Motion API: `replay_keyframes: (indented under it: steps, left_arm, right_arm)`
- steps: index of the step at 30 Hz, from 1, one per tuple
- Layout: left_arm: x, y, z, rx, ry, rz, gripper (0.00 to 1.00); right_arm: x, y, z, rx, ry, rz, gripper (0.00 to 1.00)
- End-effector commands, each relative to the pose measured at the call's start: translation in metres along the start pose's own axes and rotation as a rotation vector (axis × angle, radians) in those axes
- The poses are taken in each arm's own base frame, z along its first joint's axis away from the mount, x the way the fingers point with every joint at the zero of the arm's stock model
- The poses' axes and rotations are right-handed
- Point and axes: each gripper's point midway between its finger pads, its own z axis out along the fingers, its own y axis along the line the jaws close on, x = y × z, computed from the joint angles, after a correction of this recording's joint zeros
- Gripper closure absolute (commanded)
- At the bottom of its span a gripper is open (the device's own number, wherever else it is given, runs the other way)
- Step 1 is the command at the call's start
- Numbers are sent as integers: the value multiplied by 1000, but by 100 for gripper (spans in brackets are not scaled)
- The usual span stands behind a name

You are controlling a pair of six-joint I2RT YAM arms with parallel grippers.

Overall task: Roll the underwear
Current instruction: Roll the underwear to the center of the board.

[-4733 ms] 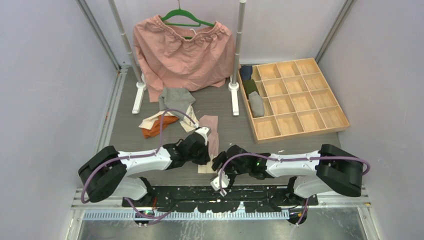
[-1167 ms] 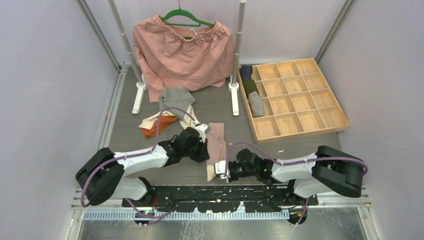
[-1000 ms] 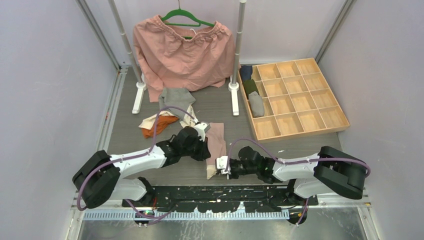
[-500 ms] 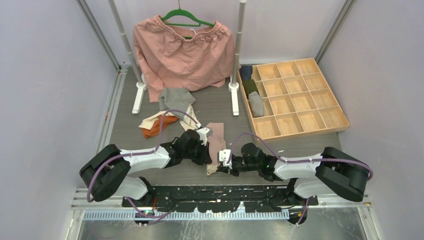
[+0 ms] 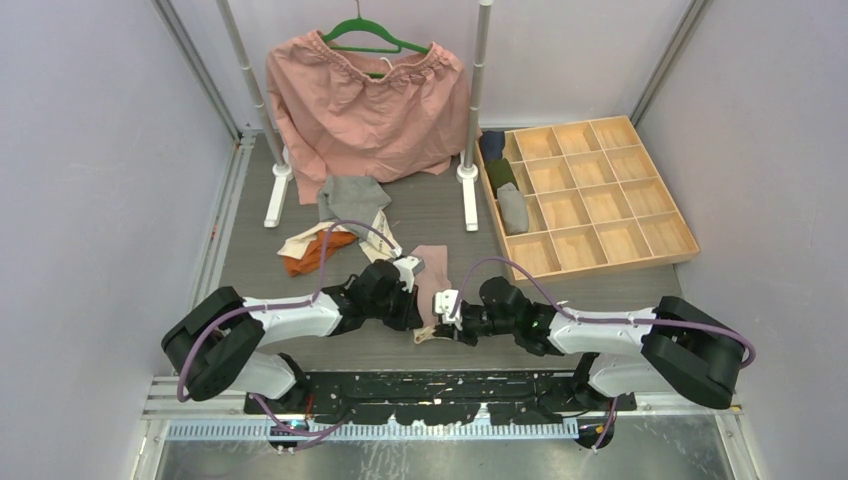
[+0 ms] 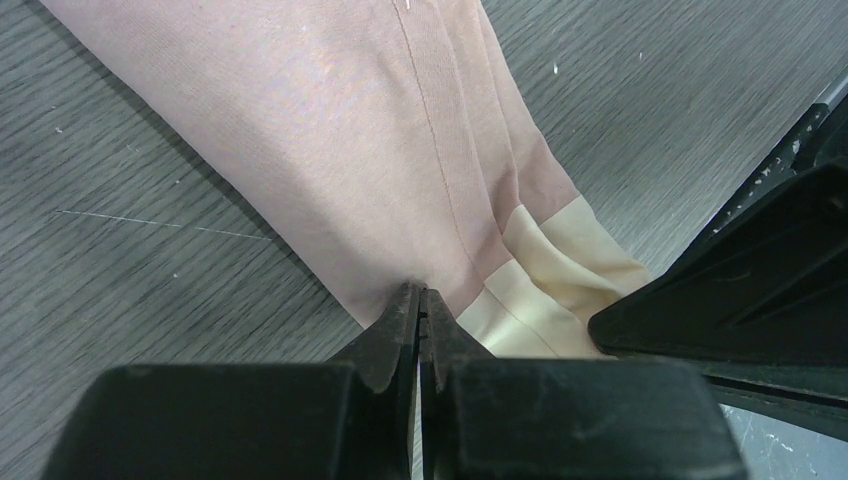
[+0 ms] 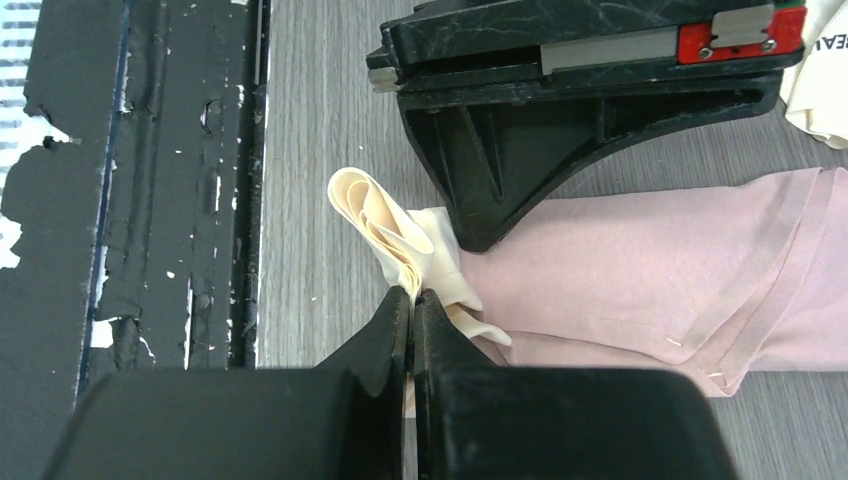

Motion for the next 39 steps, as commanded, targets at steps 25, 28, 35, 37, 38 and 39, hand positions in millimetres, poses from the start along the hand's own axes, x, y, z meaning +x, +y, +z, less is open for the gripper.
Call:
replay_keyframes:
  steps: [25, 28, 35, 37, 38, 39]
  left_arm:
    - [-7, -9, 0, 35, -9, 26, 99]
    - [-7, -10, 0, 38, -8, 24, 99]
    - [-5, -11, 2, 48, -4, 21, 99]
    - [-5, -11, 2, 50, -4, 21, 99]
    - [-5, -11, 2, 49, -2, 21, 99]
    - [-5, -11, 2, 50, -4, 22, 99]
  right_arm:
    - [2, -30, 12, 52, 38, 20, 99]
    - [1, -34, 14, 70, 28, 32, 99]
    - [1, -42, 14, 102, 39, 63, 97]
    - [2, -43, 15, 100, 48, 66, 97]
    - [3, -44, 15, 104, 54, 71, 97]
    - [4, -45, 15, 110, 61, 79, 97]
